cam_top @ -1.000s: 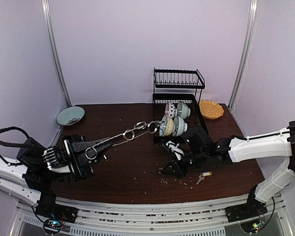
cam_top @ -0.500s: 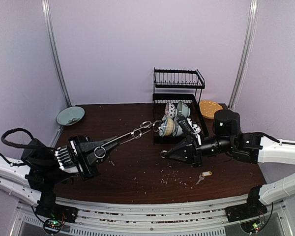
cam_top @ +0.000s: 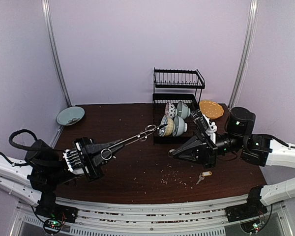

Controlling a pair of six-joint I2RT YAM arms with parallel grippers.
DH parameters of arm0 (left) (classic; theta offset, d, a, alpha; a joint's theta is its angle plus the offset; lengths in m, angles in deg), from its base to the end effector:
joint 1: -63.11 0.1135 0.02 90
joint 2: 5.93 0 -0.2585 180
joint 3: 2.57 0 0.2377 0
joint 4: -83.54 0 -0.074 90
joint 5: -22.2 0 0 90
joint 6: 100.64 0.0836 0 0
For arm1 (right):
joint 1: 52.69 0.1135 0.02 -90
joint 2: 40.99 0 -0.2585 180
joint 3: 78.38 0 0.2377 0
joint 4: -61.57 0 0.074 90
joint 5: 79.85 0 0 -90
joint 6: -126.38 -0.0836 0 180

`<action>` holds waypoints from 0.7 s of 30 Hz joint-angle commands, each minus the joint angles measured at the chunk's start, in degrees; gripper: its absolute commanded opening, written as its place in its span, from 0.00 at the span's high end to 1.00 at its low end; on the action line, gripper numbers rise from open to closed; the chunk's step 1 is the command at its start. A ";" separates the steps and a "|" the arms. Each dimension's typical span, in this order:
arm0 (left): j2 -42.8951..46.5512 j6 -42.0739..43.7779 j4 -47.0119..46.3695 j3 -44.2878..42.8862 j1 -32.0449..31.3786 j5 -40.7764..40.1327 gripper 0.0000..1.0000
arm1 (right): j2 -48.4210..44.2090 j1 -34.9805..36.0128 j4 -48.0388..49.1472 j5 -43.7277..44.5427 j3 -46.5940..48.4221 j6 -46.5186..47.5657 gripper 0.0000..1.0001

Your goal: Put the keys on the keyring

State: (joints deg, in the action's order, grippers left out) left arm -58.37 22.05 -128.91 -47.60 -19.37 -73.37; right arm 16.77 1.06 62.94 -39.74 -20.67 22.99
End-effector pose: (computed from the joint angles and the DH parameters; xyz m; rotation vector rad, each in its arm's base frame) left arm 0.0395 -0.2374 0.3543 0.9326 0.6973 -0.7166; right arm 0.0949 0.2375 0.3349 -1.2828 1.2548 1.5448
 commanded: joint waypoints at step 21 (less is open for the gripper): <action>2.03 2.87 -1.73 0.16 0.04 4.92 1.00 | 39.24 -1.37 -18.53 20.65 3.37 -5.96 1.00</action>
State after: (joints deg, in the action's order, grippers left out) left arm -57.50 22.90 -128.35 -47.60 -19.37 -70.68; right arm 53.51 -0.53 48.82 -22.89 -21.72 17.86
